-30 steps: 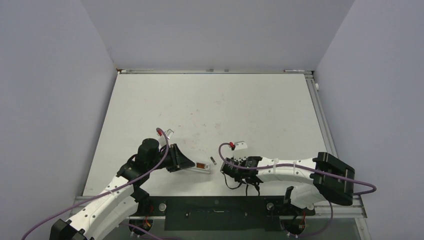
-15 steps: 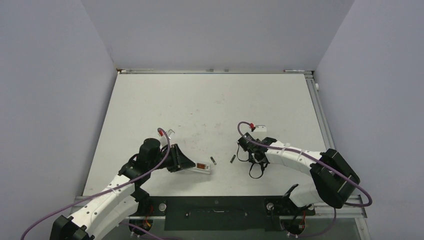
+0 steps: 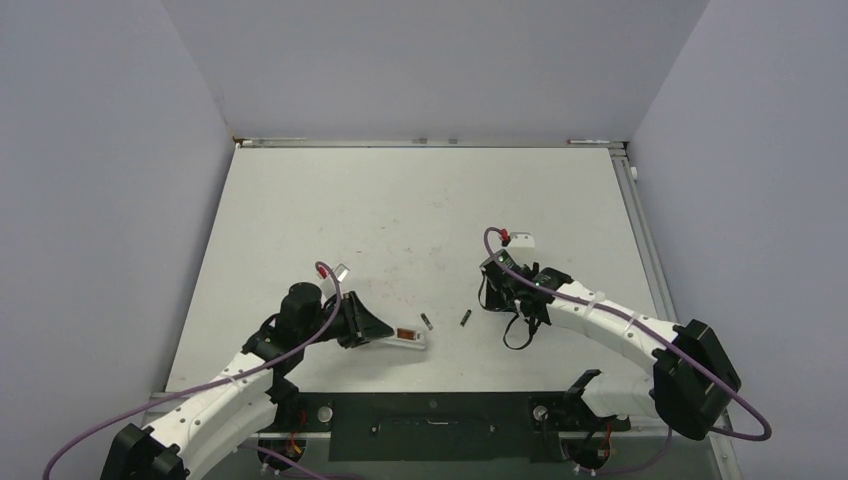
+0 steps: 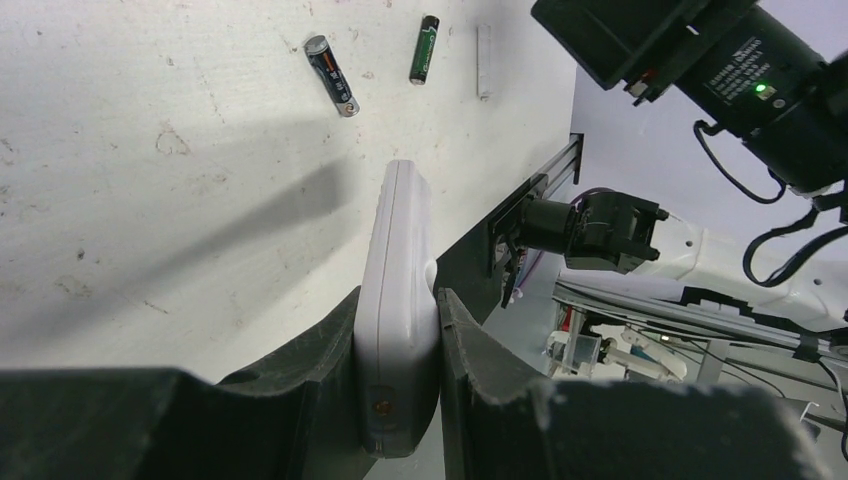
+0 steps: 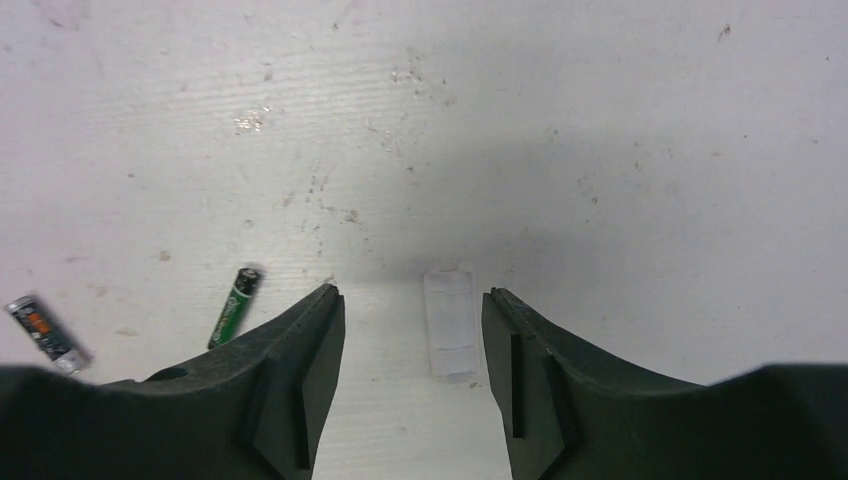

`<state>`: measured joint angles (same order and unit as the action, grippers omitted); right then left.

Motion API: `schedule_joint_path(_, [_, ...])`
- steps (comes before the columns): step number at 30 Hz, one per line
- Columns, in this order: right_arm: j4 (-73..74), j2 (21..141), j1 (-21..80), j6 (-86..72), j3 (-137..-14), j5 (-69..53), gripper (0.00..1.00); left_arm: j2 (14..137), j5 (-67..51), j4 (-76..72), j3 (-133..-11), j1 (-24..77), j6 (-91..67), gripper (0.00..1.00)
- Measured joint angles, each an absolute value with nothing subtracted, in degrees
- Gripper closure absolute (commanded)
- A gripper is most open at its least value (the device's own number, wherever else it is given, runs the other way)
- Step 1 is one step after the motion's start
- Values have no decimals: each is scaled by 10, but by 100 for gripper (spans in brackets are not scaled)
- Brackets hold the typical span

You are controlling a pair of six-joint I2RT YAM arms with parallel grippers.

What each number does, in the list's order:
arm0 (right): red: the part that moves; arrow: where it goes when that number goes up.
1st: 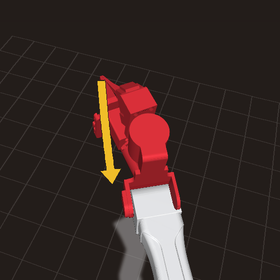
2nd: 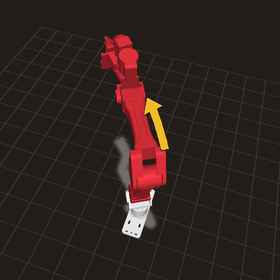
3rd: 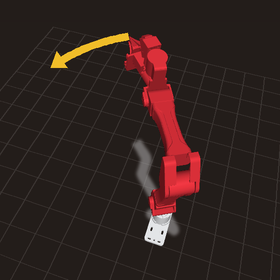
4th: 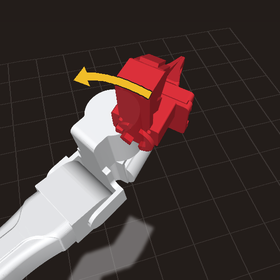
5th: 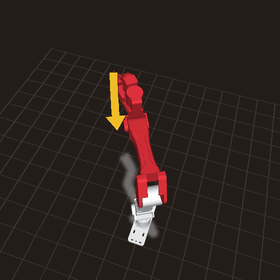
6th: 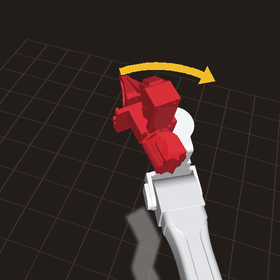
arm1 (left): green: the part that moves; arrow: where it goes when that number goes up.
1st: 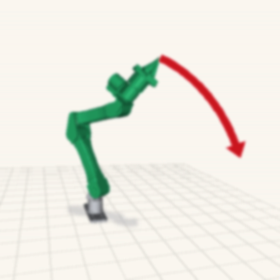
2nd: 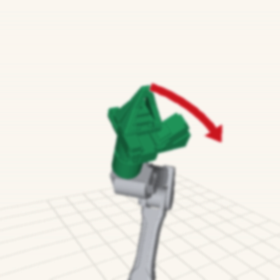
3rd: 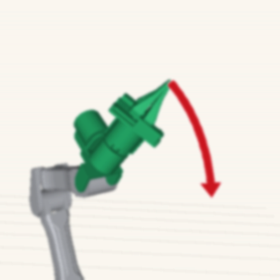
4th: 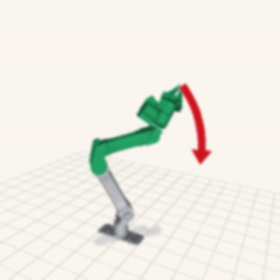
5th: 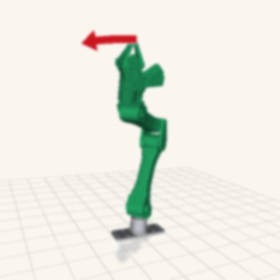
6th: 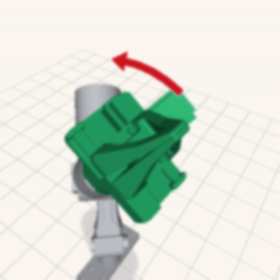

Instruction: Load the batteries into the remote control

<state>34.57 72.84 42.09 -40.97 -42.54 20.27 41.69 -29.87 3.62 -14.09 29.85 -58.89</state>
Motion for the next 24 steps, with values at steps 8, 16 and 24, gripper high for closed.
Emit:
schedule_joint_path(8, [347,696,485,-412,-442,185,46,378,-245,3,-95,336,-662,100])
schedule_joint_path(16, [343,696,578,-438,-442,171,47,329,-86,-3,-42,465,-776,92])
schedule_joint_path(24, [288,696,640,-467,-427,126,49,363,14,-43,-29,519,-831,61])
